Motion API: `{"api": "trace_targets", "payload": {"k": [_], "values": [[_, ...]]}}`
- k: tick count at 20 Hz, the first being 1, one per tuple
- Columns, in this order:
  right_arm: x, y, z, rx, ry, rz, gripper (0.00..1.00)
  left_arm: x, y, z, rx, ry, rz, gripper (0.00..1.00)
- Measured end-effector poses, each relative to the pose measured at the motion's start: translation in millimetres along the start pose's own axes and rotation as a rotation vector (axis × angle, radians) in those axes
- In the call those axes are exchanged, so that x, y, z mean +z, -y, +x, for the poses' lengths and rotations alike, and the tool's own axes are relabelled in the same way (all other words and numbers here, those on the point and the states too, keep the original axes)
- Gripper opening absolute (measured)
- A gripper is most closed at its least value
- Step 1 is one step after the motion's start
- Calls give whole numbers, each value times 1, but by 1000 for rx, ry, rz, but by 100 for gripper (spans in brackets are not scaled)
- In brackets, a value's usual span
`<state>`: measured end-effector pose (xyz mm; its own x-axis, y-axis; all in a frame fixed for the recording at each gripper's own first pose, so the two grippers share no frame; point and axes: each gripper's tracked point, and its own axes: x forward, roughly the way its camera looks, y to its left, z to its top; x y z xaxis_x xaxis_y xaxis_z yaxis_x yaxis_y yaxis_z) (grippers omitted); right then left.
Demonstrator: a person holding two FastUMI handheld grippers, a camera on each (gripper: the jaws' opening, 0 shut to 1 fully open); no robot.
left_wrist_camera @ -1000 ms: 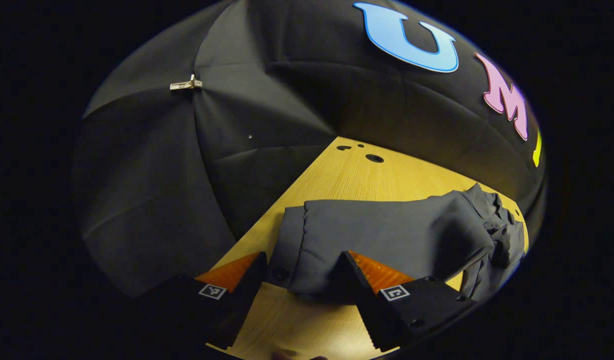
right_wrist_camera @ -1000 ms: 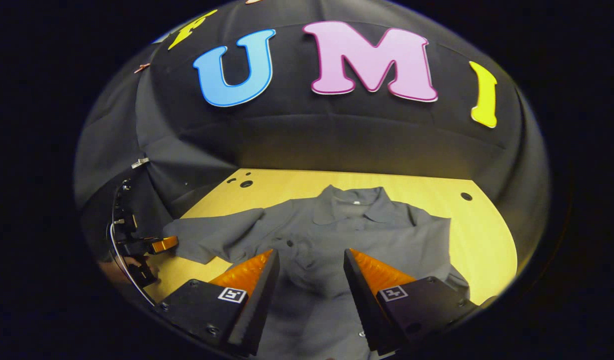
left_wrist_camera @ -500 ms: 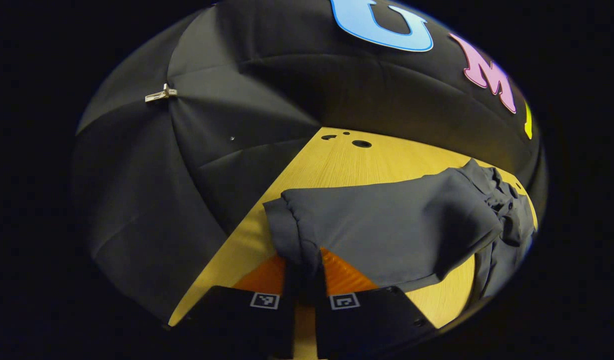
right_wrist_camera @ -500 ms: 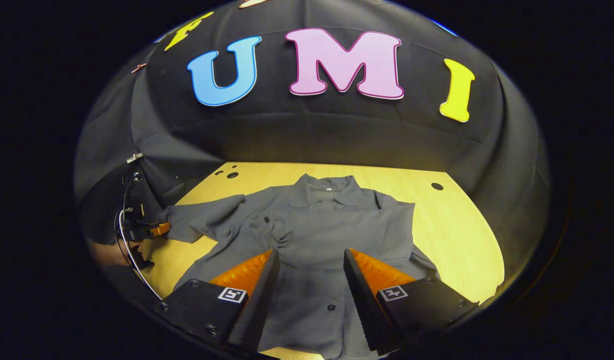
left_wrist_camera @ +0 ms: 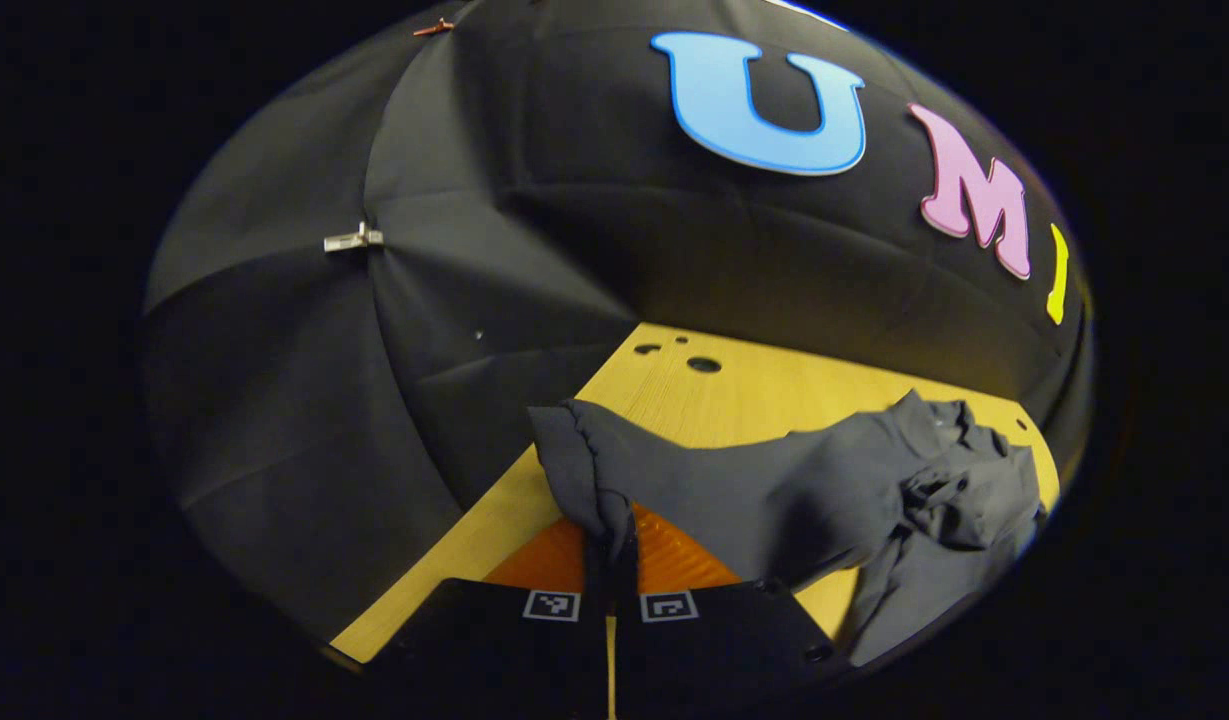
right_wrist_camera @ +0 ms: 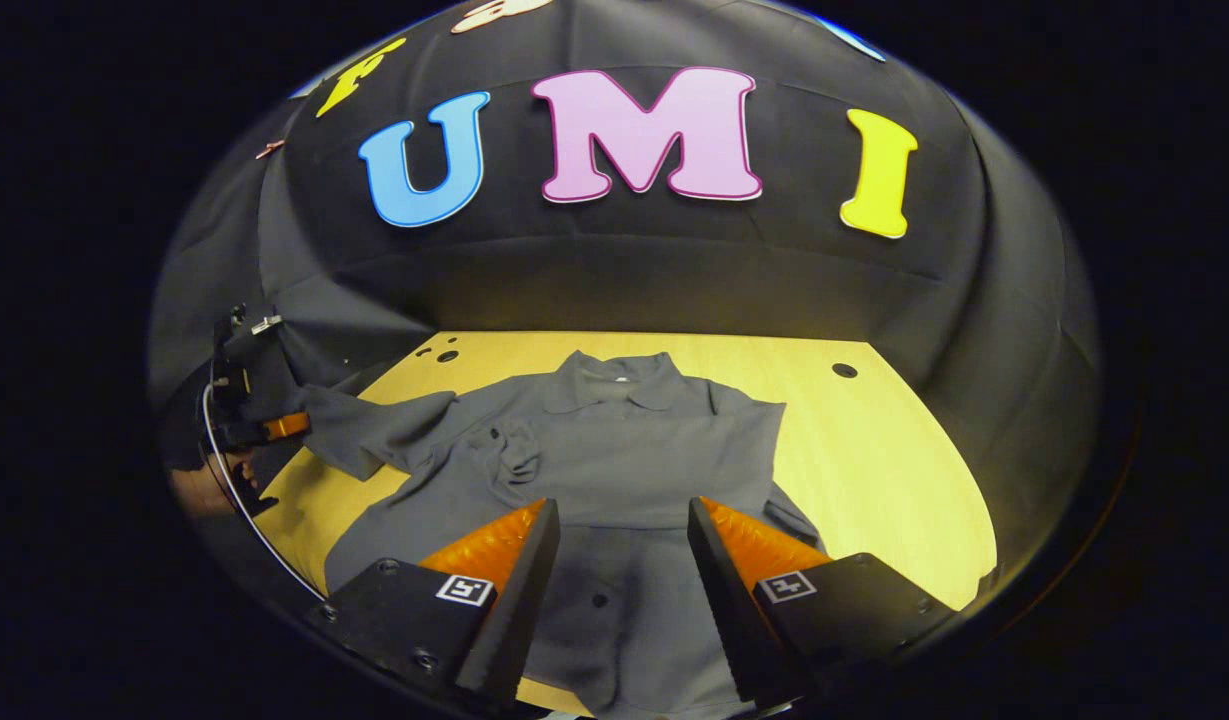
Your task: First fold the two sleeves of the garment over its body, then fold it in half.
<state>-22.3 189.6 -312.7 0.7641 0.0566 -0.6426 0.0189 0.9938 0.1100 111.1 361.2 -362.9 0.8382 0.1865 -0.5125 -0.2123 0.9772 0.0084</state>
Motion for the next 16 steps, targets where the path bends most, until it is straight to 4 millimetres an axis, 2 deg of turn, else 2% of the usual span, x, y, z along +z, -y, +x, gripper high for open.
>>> {"api": "trace_targets", "payload": {"k": [5,8,9,10,16], "values": [[-2,42,-9,-8,8,25,81,32,56,-41,-32,47,-4,8],[-4,68,-18,-29,19,40,81,44,89,-53,-58,70,48,8],[-6,77,-21,-35,19,45,81,48,101,-57,-71,79,60,5],[-9,84,-25,-41,17,51,81,53,114,-61,-86,87,67,8],[-30,125,-37,-77,-12,84,81,75,198,-86,-185,129,58,8]]}}
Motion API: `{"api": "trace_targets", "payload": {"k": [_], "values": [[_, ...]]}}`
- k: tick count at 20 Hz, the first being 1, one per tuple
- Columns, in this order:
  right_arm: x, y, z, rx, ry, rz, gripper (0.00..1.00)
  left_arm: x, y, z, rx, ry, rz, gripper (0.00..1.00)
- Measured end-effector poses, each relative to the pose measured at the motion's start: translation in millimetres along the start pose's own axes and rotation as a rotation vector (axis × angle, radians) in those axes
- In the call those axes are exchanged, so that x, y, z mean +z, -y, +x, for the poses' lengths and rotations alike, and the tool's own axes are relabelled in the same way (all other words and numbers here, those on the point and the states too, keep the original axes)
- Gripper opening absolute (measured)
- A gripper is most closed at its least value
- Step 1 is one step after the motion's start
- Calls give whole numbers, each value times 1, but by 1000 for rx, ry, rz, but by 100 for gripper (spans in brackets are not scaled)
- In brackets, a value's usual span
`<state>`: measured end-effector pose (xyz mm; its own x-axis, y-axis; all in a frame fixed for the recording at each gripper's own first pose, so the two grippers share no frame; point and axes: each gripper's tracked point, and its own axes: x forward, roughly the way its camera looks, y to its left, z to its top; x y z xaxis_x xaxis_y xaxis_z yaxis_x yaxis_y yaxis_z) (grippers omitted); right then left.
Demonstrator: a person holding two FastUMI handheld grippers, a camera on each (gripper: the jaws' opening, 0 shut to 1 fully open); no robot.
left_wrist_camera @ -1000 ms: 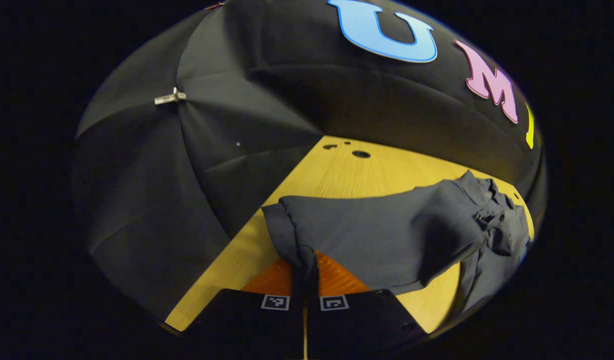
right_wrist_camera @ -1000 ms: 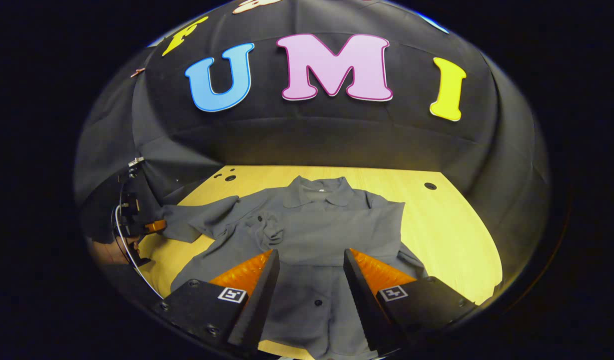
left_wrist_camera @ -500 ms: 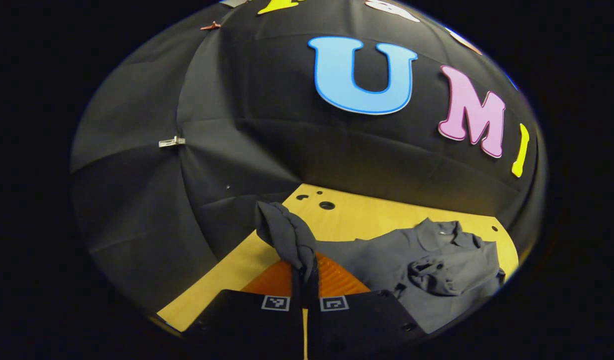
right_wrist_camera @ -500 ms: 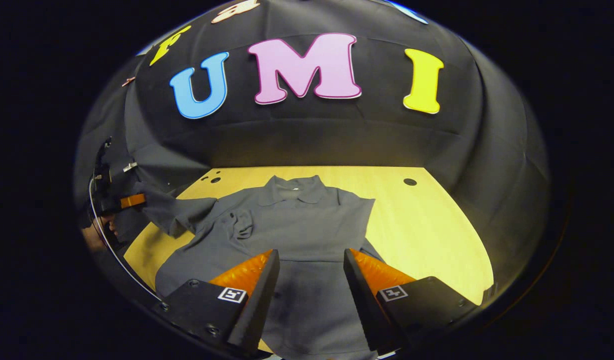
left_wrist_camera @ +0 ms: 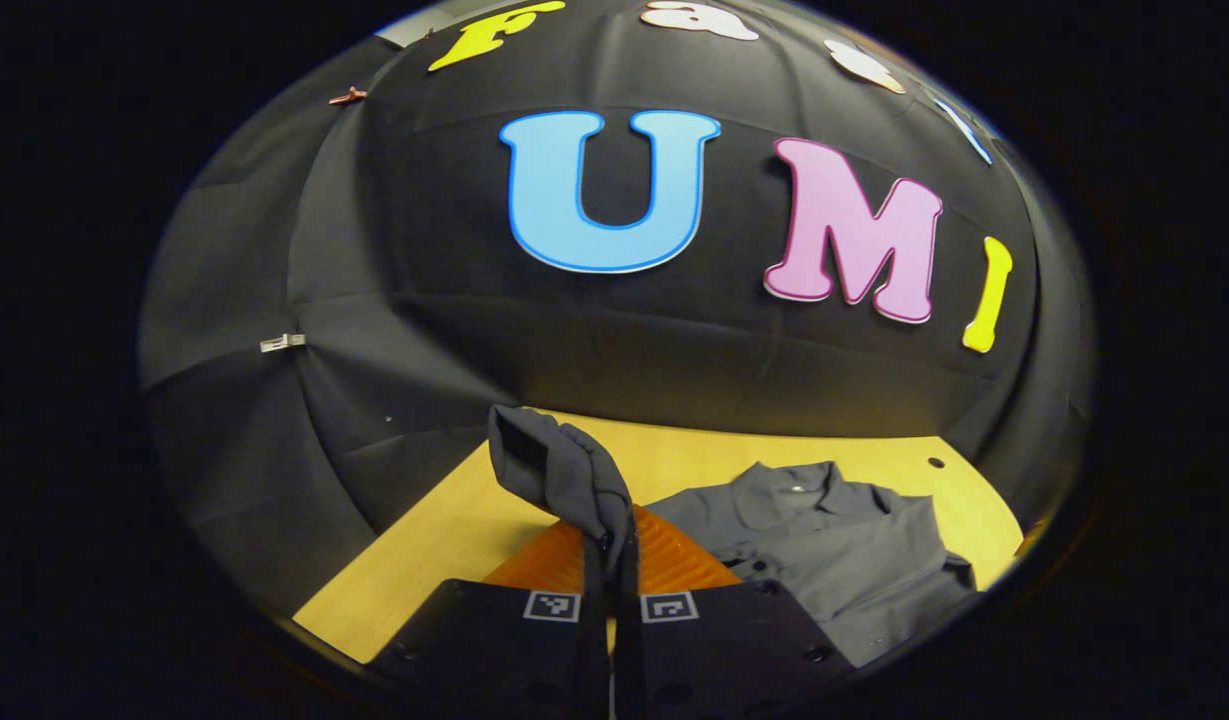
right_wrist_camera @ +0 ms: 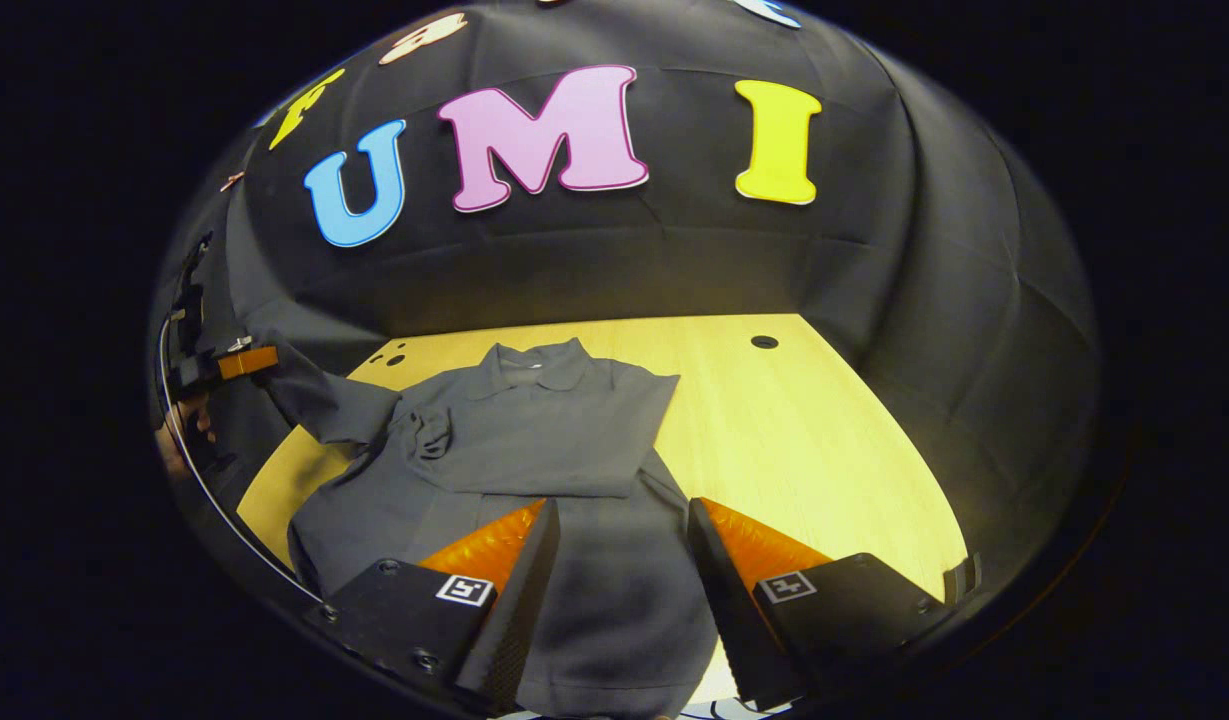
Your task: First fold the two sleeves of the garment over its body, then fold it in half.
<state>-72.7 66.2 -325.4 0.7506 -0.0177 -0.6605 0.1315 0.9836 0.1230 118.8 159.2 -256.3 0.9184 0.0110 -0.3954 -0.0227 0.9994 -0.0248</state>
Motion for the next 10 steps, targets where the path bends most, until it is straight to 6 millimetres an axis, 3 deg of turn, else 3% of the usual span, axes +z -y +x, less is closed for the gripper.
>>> {"api": "trace_targets", "payload": {"k": [5,10], "values": [[-4,29,-4,-13,-2,33,81,8,71,-4,-91,10,28,8],[-8,52,-4,-15,3,50,84,-10,151,-4,-195,-20,76,8]]}}
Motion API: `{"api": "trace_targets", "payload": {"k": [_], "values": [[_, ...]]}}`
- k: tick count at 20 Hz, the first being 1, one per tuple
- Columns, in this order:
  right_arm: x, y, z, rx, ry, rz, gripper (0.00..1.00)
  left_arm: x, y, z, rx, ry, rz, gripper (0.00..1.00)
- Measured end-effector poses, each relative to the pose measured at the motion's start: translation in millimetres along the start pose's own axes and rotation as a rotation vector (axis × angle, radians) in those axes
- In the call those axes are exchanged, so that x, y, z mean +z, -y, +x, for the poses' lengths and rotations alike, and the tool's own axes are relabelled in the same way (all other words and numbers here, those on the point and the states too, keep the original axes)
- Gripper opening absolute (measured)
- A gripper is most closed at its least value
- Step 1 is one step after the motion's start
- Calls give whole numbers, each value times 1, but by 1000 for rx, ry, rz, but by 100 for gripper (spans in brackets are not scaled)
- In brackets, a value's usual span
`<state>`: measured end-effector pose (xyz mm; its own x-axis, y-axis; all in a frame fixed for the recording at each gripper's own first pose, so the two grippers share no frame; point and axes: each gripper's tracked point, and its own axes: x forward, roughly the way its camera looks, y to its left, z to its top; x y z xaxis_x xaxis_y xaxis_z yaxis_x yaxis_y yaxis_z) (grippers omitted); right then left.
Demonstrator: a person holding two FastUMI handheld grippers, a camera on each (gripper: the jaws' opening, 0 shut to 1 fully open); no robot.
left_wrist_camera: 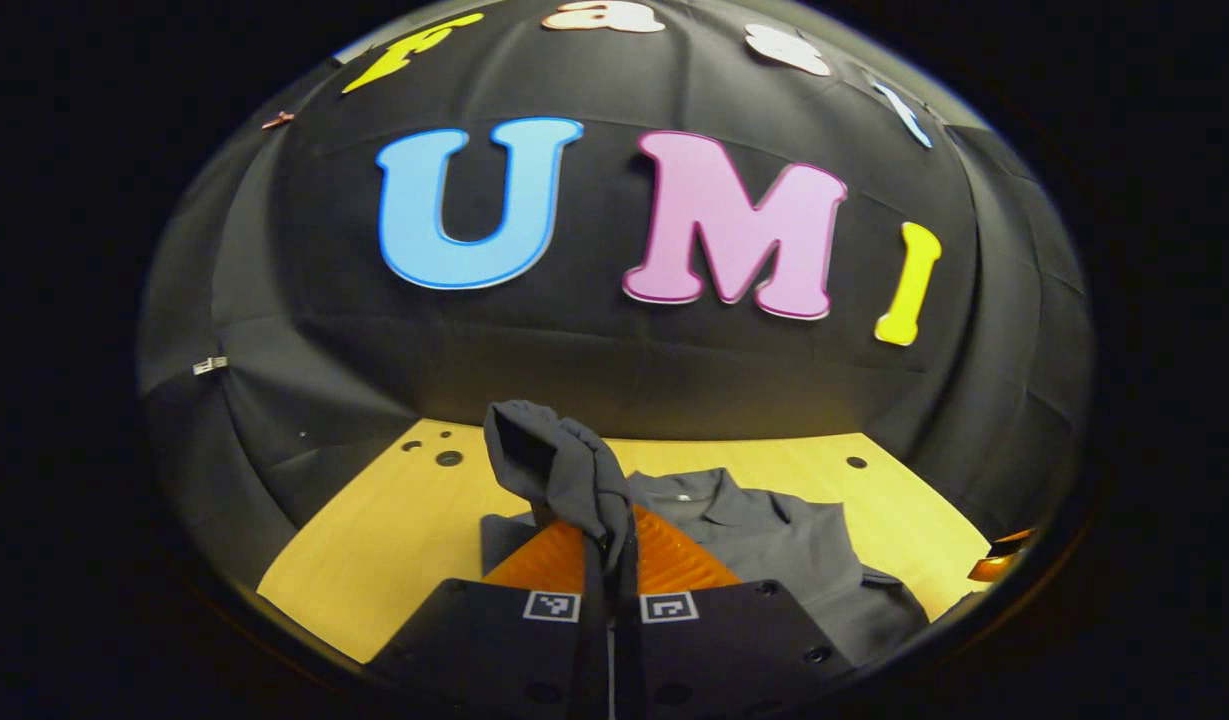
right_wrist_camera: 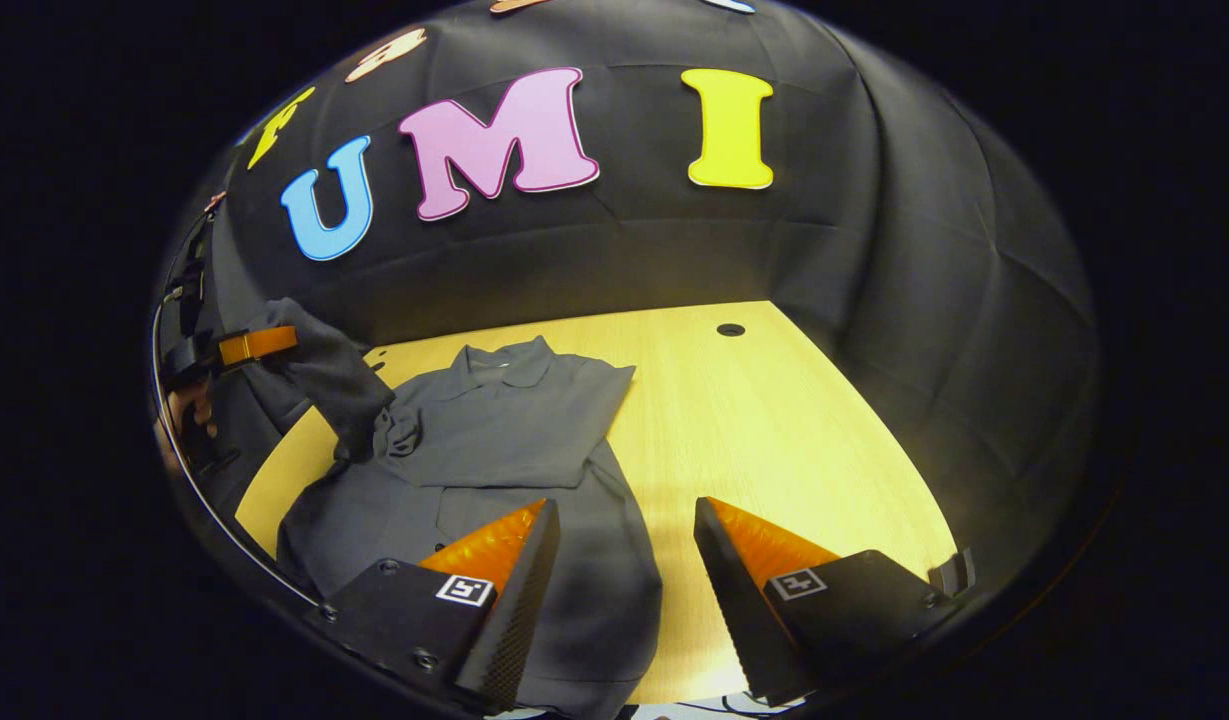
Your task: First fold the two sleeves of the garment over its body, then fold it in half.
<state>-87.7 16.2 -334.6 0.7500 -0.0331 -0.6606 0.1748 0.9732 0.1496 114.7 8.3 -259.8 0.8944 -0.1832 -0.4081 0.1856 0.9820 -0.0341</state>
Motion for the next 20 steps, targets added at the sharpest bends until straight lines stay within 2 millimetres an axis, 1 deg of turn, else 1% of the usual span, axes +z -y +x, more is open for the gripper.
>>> {"api": "trace_targets", "payload": {"k": [3,4,6,9,10,12,15,20], "values": [[-5,15,1,-9,-8,11,84,-19,48,12,-65,-33,27,8],[-7,21,0,-13,-10,12,84,-32,64,19,-82,-51,37,8],[-12,32,-2,-20,-15,14,84,-52,87,29,-107,-88,53,8],[-19,45,-3,-24,-21,33,84,-77,113,43,-113,-120,74,8],[-23,48,-3,-24,-26,38,84,-84,120,48,-108,-128,82,8],[-28,53,-3,-27,-29,36,84,-99,127,60,-91,-134,95,8],[-31,59,-3,-35,-36,54,84,-119,138,74,-81,-145,117,8],[-41,63,-4,-35,-52,65,84,-149,156,90,-101,-178,171,9]]}}
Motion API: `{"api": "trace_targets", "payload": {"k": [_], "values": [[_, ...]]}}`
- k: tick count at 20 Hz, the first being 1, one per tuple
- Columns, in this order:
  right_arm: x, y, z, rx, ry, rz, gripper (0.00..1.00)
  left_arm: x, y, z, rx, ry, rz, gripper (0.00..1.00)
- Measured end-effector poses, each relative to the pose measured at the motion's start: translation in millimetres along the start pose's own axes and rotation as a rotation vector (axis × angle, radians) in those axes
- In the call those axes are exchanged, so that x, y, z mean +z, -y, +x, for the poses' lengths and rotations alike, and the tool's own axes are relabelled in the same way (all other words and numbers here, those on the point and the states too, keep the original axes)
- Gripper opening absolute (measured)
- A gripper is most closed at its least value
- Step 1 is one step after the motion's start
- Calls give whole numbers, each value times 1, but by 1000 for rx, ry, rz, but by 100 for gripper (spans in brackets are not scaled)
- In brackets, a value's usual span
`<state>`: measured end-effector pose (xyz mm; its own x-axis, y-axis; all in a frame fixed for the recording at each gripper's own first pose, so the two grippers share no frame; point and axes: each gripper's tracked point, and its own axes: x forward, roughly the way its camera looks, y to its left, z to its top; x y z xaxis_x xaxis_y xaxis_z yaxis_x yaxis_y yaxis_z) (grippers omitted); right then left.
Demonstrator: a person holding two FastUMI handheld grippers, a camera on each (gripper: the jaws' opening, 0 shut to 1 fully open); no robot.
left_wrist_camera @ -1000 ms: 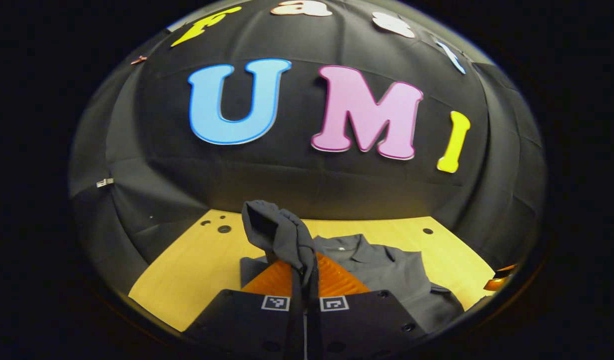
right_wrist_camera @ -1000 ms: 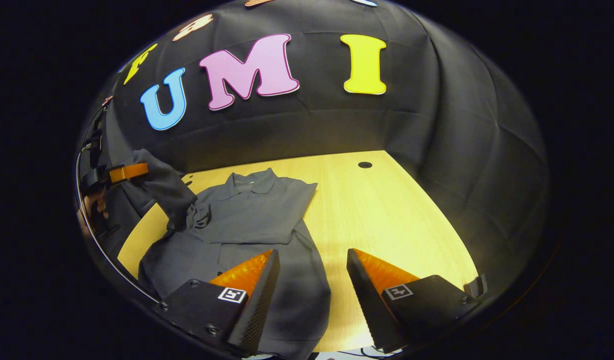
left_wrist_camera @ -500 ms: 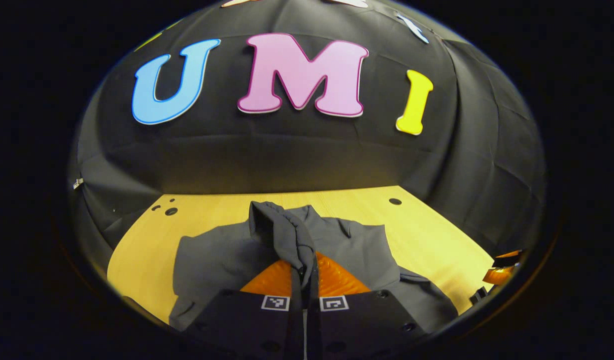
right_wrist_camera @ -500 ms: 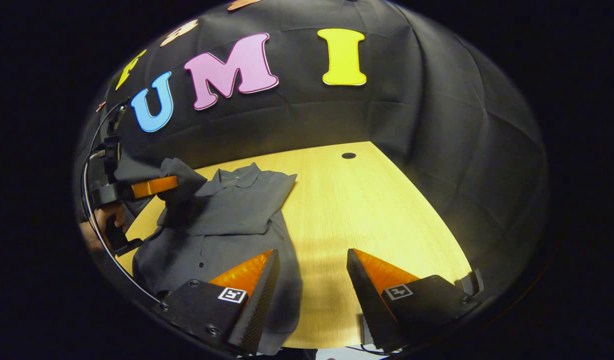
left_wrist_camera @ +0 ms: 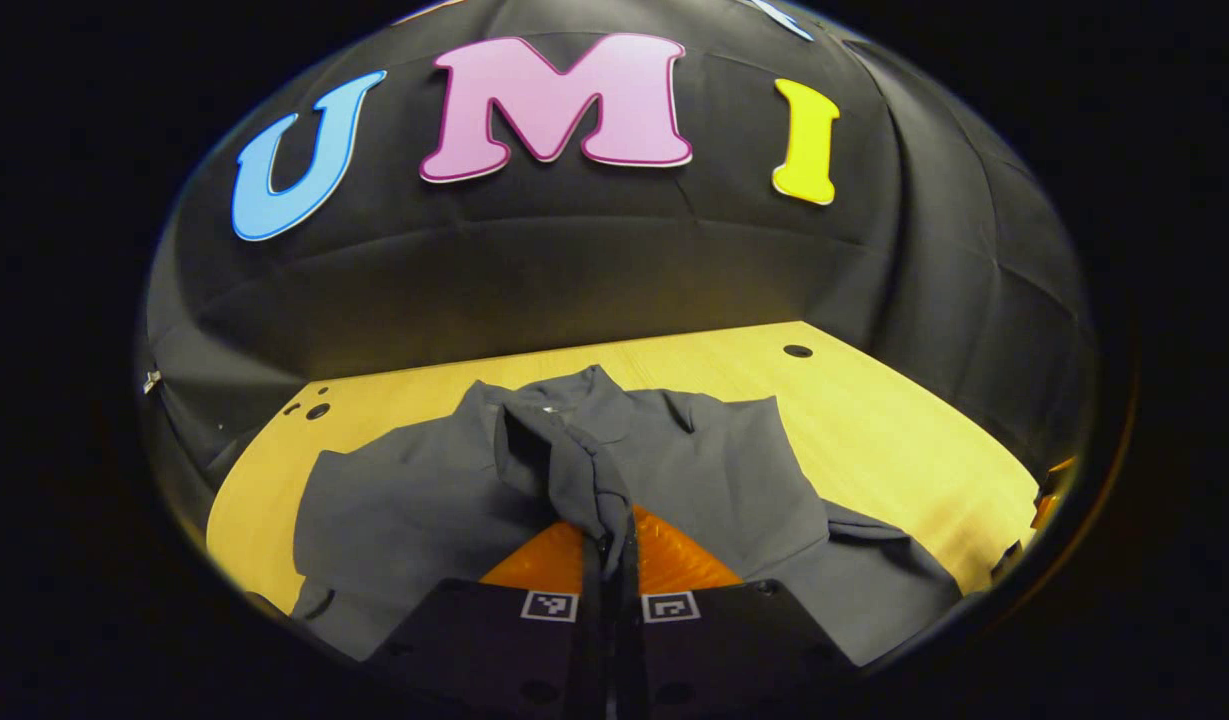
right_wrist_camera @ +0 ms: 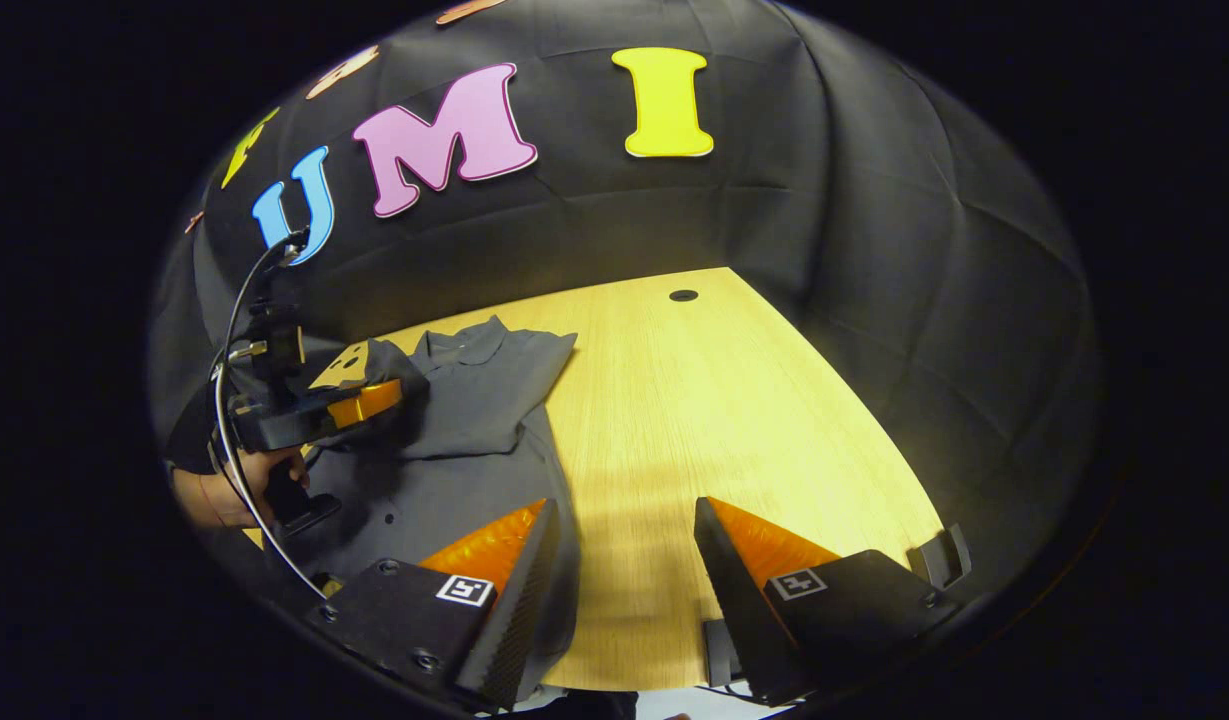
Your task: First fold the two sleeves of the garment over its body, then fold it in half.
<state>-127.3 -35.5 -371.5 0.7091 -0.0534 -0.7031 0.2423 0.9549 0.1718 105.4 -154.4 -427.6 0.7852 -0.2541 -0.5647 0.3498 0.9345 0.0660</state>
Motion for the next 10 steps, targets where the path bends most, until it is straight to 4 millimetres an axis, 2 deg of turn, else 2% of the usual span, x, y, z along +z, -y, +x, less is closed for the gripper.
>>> {"api": "trace_targets", "payload": {"k": [4,6,7,10], "values": [[-11,2,2,-7,-23,9,84,-17,15,14,-31,-33,8,14],[-15,2,3,-8,-34,2,84,-27,22,19,-56,-60,-2,22],[-15,1,5,-7,-38,-2,84,-31,26,22,-67,-67,-8,34],[-17,-1,6,-2,-44,-15,84,-37,38,24,-92,-82,-19,39]]}}
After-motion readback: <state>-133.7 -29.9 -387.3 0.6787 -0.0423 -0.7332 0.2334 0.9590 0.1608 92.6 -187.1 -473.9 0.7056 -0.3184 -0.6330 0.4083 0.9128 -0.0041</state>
